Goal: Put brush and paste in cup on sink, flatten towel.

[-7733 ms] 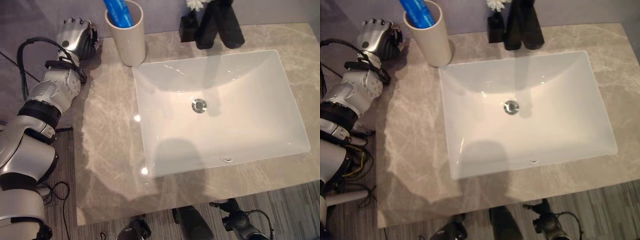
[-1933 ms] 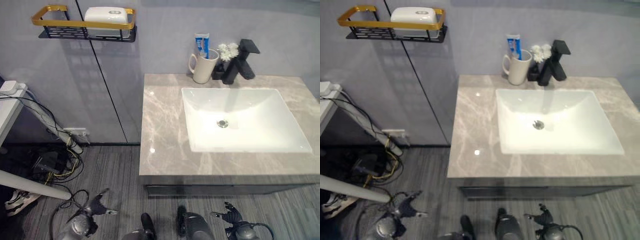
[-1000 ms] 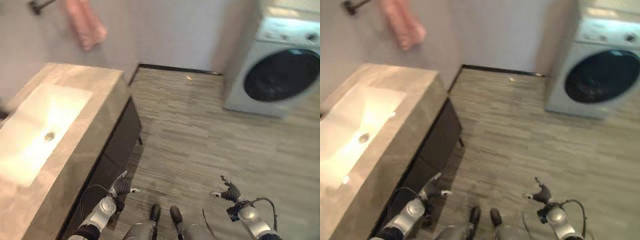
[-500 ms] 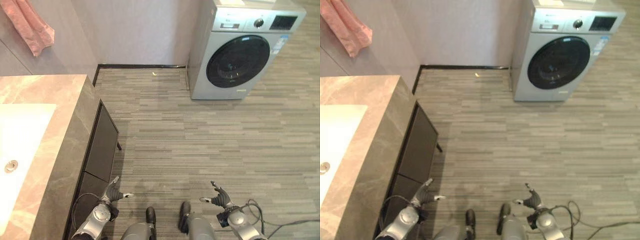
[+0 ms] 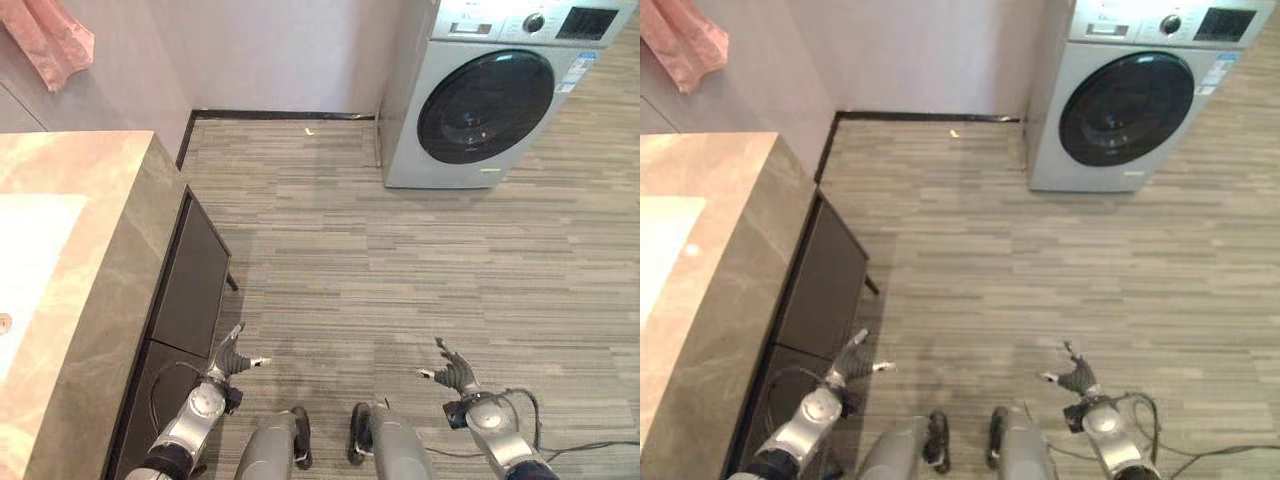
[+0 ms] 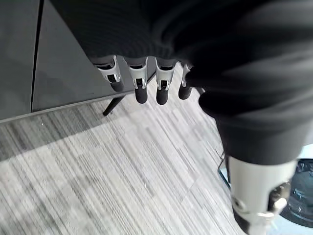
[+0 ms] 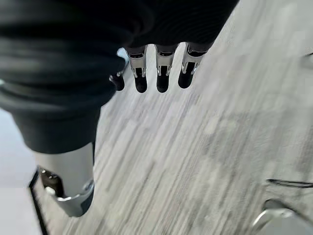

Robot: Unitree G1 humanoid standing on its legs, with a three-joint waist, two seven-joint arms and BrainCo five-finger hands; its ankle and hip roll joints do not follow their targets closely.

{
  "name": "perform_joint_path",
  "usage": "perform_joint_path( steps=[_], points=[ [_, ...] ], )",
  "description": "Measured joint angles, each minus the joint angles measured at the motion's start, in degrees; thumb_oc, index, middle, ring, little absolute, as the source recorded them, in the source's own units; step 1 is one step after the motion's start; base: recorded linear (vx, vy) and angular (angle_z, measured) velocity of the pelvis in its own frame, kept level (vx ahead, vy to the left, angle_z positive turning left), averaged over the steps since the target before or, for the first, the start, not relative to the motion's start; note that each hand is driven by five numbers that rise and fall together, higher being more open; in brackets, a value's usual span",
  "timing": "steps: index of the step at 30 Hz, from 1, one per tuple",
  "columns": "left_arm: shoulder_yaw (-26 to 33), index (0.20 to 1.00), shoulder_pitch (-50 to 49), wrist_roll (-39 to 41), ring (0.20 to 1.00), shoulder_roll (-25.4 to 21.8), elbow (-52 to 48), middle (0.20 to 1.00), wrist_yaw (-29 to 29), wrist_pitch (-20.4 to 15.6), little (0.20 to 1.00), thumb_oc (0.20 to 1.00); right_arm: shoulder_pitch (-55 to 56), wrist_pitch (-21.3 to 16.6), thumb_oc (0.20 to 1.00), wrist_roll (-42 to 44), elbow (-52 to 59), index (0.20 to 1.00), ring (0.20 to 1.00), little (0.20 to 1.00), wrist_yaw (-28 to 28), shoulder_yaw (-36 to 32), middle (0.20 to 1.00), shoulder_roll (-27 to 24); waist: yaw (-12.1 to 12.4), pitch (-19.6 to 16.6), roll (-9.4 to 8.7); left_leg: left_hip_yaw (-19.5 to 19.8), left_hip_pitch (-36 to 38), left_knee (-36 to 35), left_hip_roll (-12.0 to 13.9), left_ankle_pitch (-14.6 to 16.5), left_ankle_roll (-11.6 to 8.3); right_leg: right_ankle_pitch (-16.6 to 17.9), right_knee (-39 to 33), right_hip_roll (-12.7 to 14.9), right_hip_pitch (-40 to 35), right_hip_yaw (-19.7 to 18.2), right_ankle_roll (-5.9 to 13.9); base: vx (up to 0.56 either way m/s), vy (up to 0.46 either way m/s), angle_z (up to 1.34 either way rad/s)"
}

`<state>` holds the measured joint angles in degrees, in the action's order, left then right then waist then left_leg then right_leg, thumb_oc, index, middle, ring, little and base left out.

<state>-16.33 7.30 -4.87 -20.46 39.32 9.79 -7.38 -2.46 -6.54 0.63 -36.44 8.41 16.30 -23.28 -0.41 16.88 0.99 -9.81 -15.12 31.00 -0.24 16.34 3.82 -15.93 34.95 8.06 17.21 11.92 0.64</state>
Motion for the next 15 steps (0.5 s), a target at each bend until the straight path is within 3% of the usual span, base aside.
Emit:
perform_joint_path(
  steps=[5,6,8,9,10,11,12,14,15],
  points=[
    [0.0,1.000,-0.6,0.0,1.000,0.0,0.1,1.000,0.0,0.1,1.000,1.000,1.4,0.0,1.000,-1.7,-0.1,1.000,1.000,1.000,-0.1,0.4,1.000,0.0,0.9,-0.2,0.04,0.4,0.2,-0.8,-0.3,0.1,0.44,0.9,-2.6,-0.2,-1.3,0.6,0.99,0.10,0.043,0.06],
    [-0.3,1.000,-0.6,0.0,1.000,0.1,0.1,1.000,0.0,0.1,1.000,1.000,3.2,0.0,1.000,-1.7,-0.3,1.000,1.000,1.000,-0.1,-0.3,1.000,0.0,0.4,-1.0,-0.20,1.6,1.1,-3.5,-1.6,-0.6,1.23,2.0,-3.0,0.4,-2.0,1.3,2.42,0.09,0.130,0.36],
    [-0.3,1.000,-0.8,0.0,1.000,0.3,0.1,1.000,0.0,0.0,1.000,1.000,4.3,0.1,1.000,-1.5,-0.2,1.000,1.000,1.000,-0.1,-1.8,1.000,-0.2,-0.5,-1.2,-0.17,2.8,4.0,-7.8,-2.9,-2.7,1.53,4.6,1.8,1.9,-0.4,0.2,5.40,0.11,0.099,0.37],
    [-0.1,1.000,-1.2,0.1,1.000,0.2,0.0,1.000,0.0,0.0,1.000,1.000,5.6,0.0,1.000,-0.7,-0.2,1.000,1.000,1.000,-0.2,-2.2,1.000,-0.2,-1.5,-1.9,0.14,2.9,5.1,-8.8,-3.3,-2.9,2.11,7.9,5.8,1.9,1.9,-2.2,5.00,0.14,0.057,0.15],
    [-0.1,1.000,-1.4,0.4,1.000,0.1,0.0,1.000,0.0,0.0,1.000,1.000,5.6,-0.3,1.000,0.8,-0.6,1.000,1.000,1.000,-0.7,-2.6,1.000,0.1,-1.8,-2.2,0.31,2.9,5.2,-8.8,-3.0,-2.3,2.60,9.2,8.9,1.9,3.3,-2.7,5.02,0.29,-0.021,-0.04],
    [0.0,1.000,-1.8,0.5,1.000,0.1,0.0,1.000,-0.2,0.0,1.000,1.000,5.4,-0.4,1.000,2.9,-0.7,1.000,1.000,1.000,-1.6,-3.4,1.000,0.7,-1.9,-2.5,0.14,2.8,5.5,-9.5,-3.1,-2.2,2.87,8.0,10.4,1.1,5.3,-4.5,5.43,0.37,-0.100,-0.20],
    [-0.2,1.000,-2.6,0.5,1.000,-0.4,0.5,1.000,-1.2,0.0,1.000,1.000,6.6,-1.1,1.000,7.0,-1.5,1.000,1.000,1.000,-3.6,-3.5,1.000,1.8,-2.8,-3.3,-0.84,3.1,6.4,-12.0,-3.4,-1.8,2.52,6.7,4.6,-2.2,7.1,-6.1,5.24,0.38,-0.101,-0.32],
    [-0.1,1.000,-0.9,0.4,1.000,-0.6,4.9,1.000,-2.2,0.1,1.000,1.000,5.9,-1.1,1.000,9.0,-2.5,1.000,1.000,1.000,-4.9,-3.3,1.000,2.2,-2.3,-3.7,-0.97,3.5,6.9,-14.4,-3.0,-2.3,2.21,7.7,-11.4,-3.8,8.0,-1.2,4.14,0.45,-0.140,-0.14],
    [0.0,1.000,-0.6,0.4,1.000,-0.6,5.2,1.000,-2.3,0.1,1.000,1.000,6.3,-1.1,1.000,9.7,-2.5,1.000,1.000,1.000,-4.9,-3.4,1.000,2.2,-3.4,-3.8,-1.31,4.0,7.0,-14.6,-3.3,-3.0,2.42,9.2,-16.2,-4.3,8.4,-1.3,4.51,0.60,-0.204,0.74]
  ],
)
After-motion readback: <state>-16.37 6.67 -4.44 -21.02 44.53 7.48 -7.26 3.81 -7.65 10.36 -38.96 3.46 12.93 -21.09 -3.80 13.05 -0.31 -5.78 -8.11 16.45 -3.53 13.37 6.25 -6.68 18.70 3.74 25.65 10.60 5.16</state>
